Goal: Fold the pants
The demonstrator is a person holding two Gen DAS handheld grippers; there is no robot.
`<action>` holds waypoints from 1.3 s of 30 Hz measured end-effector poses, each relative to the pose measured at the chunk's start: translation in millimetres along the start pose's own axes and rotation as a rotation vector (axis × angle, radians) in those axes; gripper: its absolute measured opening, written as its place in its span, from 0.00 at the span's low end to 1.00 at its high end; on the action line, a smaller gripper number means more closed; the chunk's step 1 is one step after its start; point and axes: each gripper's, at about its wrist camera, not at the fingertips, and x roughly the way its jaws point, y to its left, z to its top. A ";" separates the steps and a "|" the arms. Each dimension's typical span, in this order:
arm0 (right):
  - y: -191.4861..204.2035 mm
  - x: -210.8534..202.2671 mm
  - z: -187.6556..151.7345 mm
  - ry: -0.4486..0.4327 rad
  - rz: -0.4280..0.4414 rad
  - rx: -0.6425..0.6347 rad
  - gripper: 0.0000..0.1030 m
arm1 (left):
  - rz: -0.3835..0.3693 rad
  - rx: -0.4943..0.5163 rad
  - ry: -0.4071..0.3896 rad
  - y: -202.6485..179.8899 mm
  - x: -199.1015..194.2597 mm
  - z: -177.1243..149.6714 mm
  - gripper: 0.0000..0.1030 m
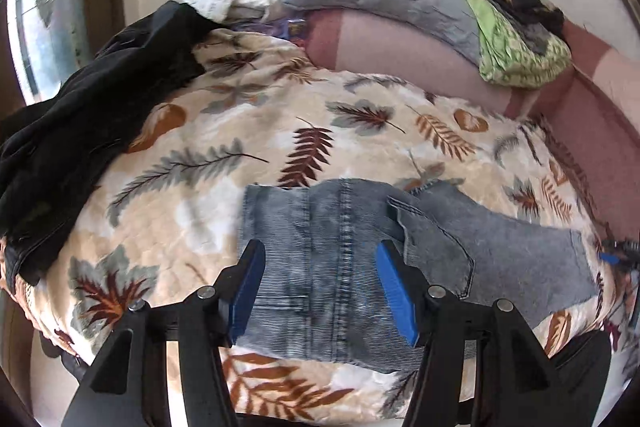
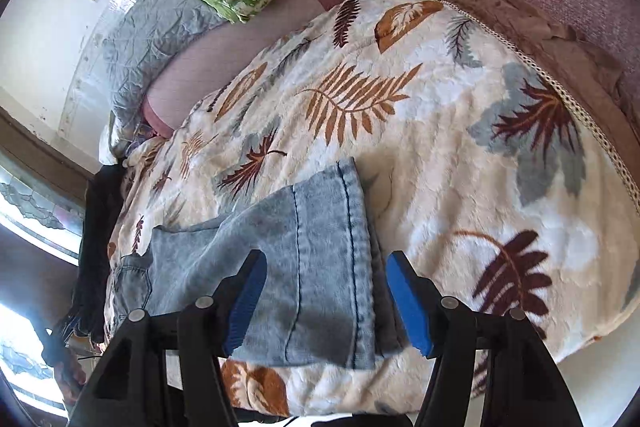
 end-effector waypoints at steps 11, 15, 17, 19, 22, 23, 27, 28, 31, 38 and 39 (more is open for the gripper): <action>23.5 64.2 49.2 -0.012 -0.286 -0.138 0.16 | 0.034 0.022 0.136 -20.0 85.1 -39.8 0.62; -11.5 26.3 31.0 -0.071 -0.206 0.117 0.56 | 0.032 0.023 0.119 -19.4 84.8 -41.7 0.63; -34.3 0.7 1.9 -0.093 -0.063 0.302 0.56 | 0.025 0.017 0.107 -18.2 83.8 -42.8 0.63; -44.4 -17.7 -35.1 -0.101 0.061 0.435 0.56 | 0.018 0.009 0.103 -17.3 83.1 -42.8 0.63; -46.7 -27.8 -82.0 -0.072 0.095 0.499 0.56 | -0.003 -0.021 0.101 -13.8 82.2 -41.2 0.64; -48.5 -23.1 -92.6 -0.040 0.093 0.518 0.56 | -0.014 -0.039 0.102 -11.8 82.0 -40.3 0.64; -59.6 1.8 -106.2 -0.009 0.097 0.601 0.56 | -0.055 -0.111 0.101 -5.5 81.7 -38.0 0.68; -59.2 6.7 -104.2 -0.013 0.114 0.602 0.56 | -0.060 -0.123 0.099 -4.3 81.5 -38.0 0.68; -53.8 15.9 -94.1 -0.023 0.087 0.577 0.56 | -0.063 -0.128 0.094 -4.0 80.7 -38.7 0.68; -9.7 -23.9 -69.2 -0.140 -0.099 0.288 0.16 | -0.031 -0.066 0.090 -10.8 80.5 -40.9 0.68; 1.0 -32.6 -66.7 -0.164 -0.117 0.238 0.16 | -0.024 -0.058 0.090 -12.0 80.6 -41.3 0.68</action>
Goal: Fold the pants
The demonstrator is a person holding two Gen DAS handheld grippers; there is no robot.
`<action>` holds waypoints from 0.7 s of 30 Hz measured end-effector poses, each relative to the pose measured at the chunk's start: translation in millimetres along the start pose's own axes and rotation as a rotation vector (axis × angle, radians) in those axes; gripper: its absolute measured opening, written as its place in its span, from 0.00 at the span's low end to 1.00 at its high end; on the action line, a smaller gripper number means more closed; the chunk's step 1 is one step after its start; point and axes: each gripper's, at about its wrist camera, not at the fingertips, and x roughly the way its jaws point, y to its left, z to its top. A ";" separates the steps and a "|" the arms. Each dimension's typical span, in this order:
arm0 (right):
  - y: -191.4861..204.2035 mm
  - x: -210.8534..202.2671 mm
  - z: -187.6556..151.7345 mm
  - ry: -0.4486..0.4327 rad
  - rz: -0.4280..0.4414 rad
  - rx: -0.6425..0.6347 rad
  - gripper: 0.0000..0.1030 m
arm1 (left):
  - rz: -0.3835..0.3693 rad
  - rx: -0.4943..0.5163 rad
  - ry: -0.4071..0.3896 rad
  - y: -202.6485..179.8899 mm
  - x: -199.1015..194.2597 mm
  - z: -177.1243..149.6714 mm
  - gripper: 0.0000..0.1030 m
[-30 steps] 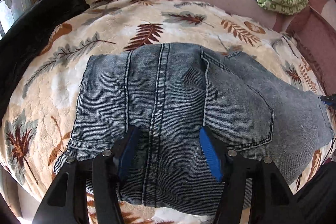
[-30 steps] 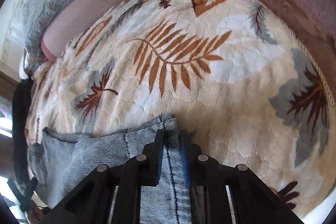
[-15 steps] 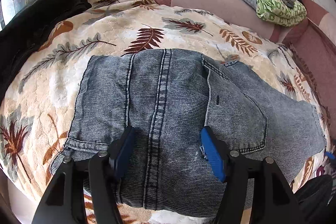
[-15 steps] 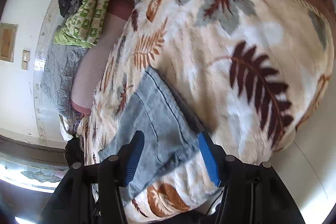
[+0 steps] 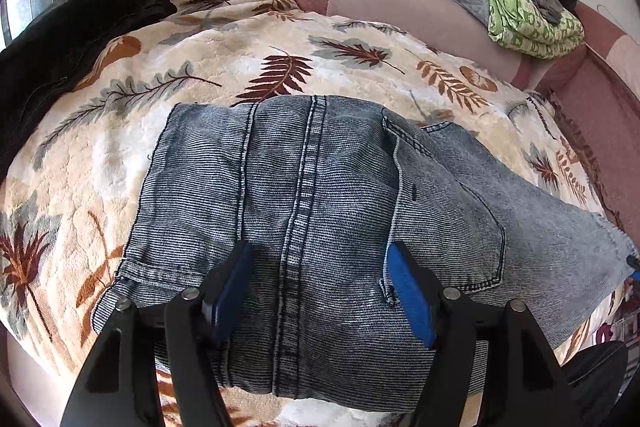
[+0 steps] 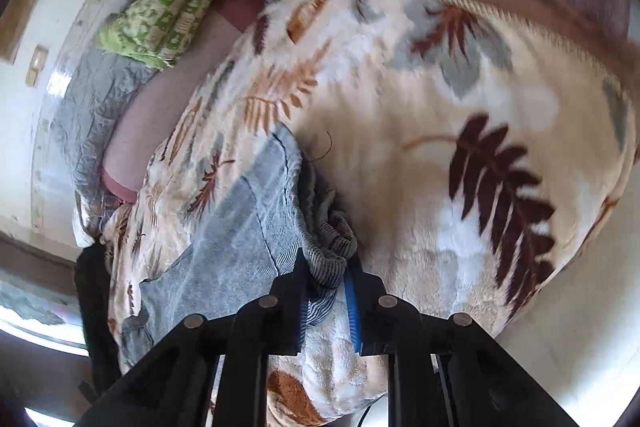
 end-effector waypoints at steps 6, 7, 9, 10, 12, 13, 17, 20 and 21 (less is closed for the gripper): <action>-29.0 49.8 -14.4 0.218 -0.105 -0.032 0.26 | 0.030 0.009 0.004 -6.1 3.6 1.8 0.73; -31.3 41.3 -9.4 0.215 -0.092 -0.008 0.30 | 0.031 0.008 0.002 -6.1 3.3 1.8 0.73; -30.0 16.0 -0.1 0.127 -0.135 -0.008 0.55 | 0.034 0.007 -0.008 -6.6 0.1 1.9 0.73; -27.8 1.4 4.7 0.068 -0.155 -0.016 0.55 | 0.034 0.008 -0.021 -7.7 -3.9 2.6 0.73; -19.5 -22.7 14.6 -0.018 -0.151 -0.027 0.55 | 0.038 0.022 -0.090 -12.6 -18.1 4.1 0.73; -11.4 -31.6 18.4 -0.052 -0.103 -0.034 0.55 | 0.047 0.035 -0.126 -17.2 -25.1 4.9 0.73; 56.7 -12.2 23.9 0.039 0.096 -0.181 0.55 | -0.005 0.097 -0.189 -42.4 -38.5 11.3 0.73; 99.9 34.4 16.3 0.144 0.210 -0.265 0.55 | -0.011 0.127 -0.155 -51.4 -24.7 15.0 0.73; 105.4 52.6 13.6 0.167 0.202 -0.278 0.55 | 0.022 0.128 -0.112 -49.6 -12.6 13.9 0.73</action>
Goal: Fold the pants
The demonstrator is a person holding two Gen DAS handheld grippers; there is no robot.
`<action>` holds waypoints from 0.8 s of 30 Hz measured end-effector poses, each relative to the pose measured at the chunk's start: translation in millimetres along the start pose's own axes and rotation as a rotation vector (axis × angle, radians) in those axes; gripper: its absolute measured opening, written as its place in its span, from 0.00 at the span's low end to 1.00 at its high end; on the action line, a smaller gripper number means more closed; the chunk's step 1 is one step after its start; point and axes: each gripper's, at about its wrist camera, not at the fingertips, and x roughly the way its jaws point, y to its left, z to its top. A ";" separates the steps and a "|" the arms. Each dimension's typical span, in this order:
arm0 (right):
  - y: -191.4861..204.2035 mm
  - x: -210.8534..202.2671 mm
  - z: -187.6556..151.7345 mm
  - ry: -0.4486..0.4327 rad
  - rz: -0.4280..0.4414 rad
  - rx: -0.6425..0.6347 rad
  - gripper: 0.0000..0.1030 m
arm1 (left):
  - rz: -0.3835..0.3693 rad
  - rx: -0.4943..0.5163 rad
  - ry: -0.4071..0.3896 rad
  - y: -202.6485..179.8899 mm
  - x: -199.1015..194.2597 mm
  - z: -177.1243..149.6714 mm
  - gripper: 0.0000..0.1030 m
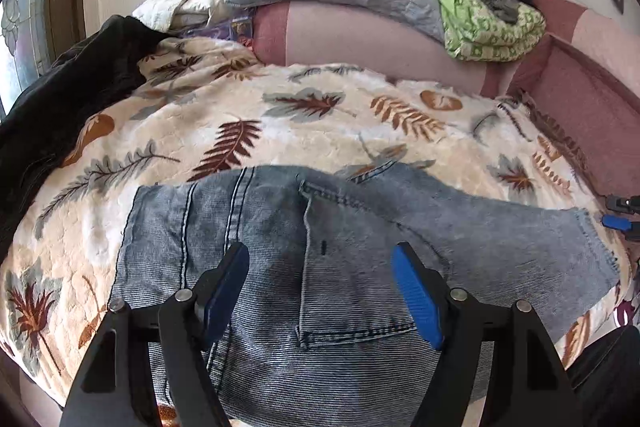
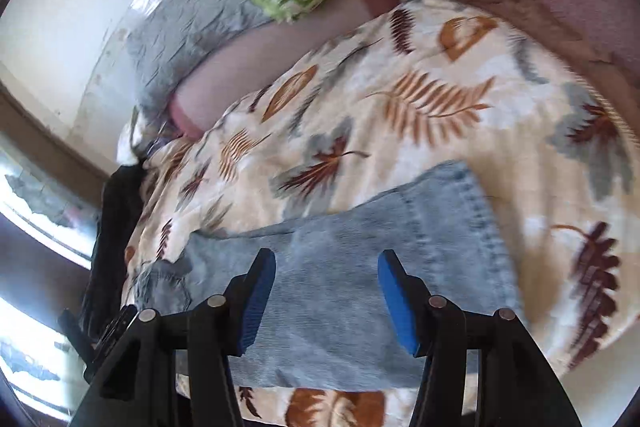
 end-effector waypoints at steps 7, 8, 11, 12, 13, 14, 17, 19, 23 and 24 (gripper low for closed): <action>-14.0 47.1 11.9 0.052 -0.275 0.004 0.49 | 0.038 -0.048 0.067 22.4 15.6 -14.2 0.76; 1.5 43.1 14.4 0.039 -0.281 -0.042 0.51 | 0.032 -0.061 0.061 23.1 13.6 -13.4 0.76; 56.1 49.2 25.2 0.049 -0.232 -0.176 0.52 | 0.027 -0.075 -0.002 21.0 4.6 -8.1 0.75; 76.1 59.0 28.8 0.071 -0.189 -0.213 0.54 | 0.032 -0.081 -0.009 21.0 4.2 -6.9 0.75; 97.3 71.9 33.0 0.098 -0.143 -0.253 0.55 | 0.037 -0.088 -0.009 22.2 4.9 -6.6 0.75; 119.5 84.9 34.3 0.126 -0.101 -0.298 0.55 | 0.043 -0.096 -0.004 24.1 6.9 -6.0 0.76; 188.5 137.1 24.0 0.229 -0.019 -0.455 0.55 | 0.073 -0.138 0.020 34.1 15.2 -6.1 0.76; 226.4 172.0 14.2 0.277 -0.017 -0.552 0.55 | 0.063 -0.175 0.056 42.1 21.8 -9.5 0.76; 266.7 233.0 1.3 0.340 -0.100 -0.674 0.54 | 0.047 -0.176 0.070 44.0 24.1 -13.4 0.76; 270.4 246.0 2.4 0.360 -0.105 -0.683 0.51 | 0.056 -0.159 0.071 41.5 24.1 -14.6 0.76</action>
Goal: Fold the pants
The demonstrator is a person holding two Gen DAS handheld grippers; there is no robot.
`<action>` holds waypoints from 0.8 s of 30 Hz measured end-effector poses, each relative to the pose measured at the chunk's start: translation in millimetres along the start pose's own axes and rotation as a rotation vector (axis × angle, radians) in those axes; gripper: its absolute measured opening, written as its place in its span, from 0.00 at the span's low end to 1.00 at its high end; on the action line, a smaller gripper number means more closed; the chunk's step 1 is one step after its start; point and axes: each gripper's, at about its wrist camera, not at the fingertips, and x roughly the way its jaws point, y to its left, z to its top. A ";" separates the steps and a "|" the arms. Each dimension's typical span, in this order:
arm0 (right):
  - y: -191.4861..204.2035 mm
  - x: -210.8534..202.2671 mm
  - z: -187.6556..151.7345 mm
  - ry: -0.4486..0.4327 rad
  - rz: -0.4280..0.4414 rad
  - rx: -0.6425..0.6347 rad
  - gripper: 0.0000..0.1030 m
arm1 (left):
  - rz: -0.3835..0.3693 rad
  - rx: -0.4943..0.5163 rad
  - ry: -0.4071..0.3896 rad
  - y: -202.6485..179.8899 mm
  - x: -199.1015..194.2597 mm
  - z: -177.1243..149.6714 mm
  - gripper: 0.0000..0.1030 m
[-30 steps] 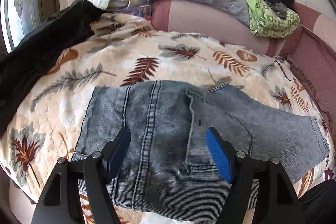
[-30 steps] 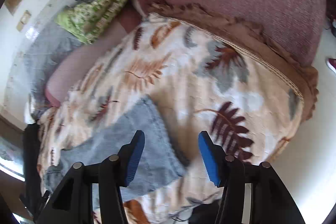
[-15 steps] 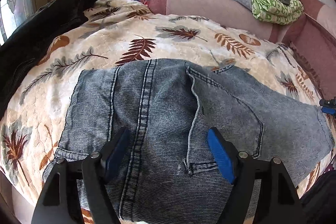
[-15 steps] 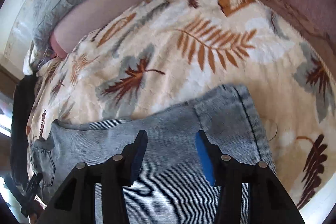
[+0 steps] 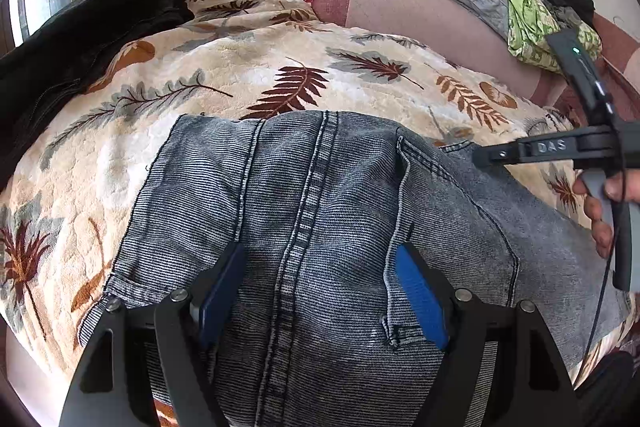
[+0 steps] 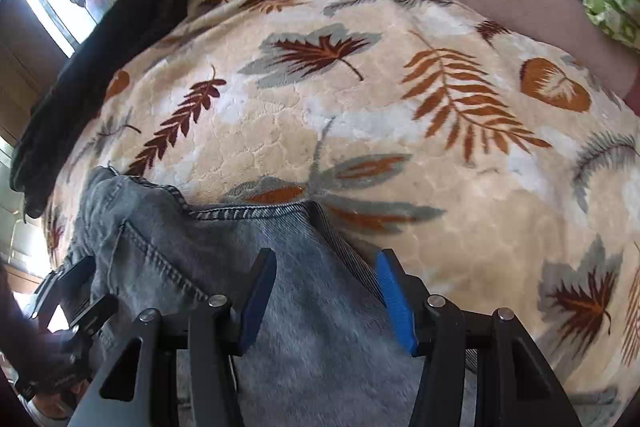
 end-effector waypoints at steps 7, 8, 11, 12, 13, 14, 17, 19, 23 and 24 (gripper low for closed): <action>35.8 22.0 7.7 -0.045 -0.168 -0.189 0.06 | 0.002 0.046 0.004 -1.9 -1.9 -2.8 0.76; 34.9 26.3 7.1 -0.055 -0.182 -0.189 0.06 | 0.001 0.044 0.005 -1.8 -1.9 -2.7 0.76; 38.7 29.5 0.6 -0.138 -0.263 -0.222 0.11 | 0.010 0.057 0.003 -4.0 -2.1 -3.7 0.76; 39.9 30.9 -2.3 -0.147 -0.282 -0.227 0.21 | 0.011 0.058 0.002 -4.3 -2.0 -3.6 0.76; 38.2 29.3 -5.0 -0.141 -0.296 -0.212 0.24 | 0.010 0.056 0.002 -4.2 -2.1 -3.7 0.76; 34.4 22.3 -7.7 -0.149 -0.281 -0.177 0.27 | 0.009 0.053 0.002 -3.7 -2.2 -3.5 0.76; 17.4 -18.0 -26.7 -0.233 -0.238 -0.016 0.49 | 0.013 0.044 0.000 -3.9 -2.9 -3.7 0.76; 3.7 -50.4 -52.3 -0.282 -0.178 0.072 0.61 | 0.020 0.042 -0.003 -4.8 -3.7 -3.9 0.76; -42.2 -82.0 -116.3 -0.223 -0.019 0.250 0.71 | 0.026 0.019 -0.018 -5.8 -7.7 -3.8 0.76; -57.2 -84.5 -131.5 -0.216 0.005 0.293 0.71 | 0.027 0.015 -0.024 -6.4 -9.1 -3.8 0.76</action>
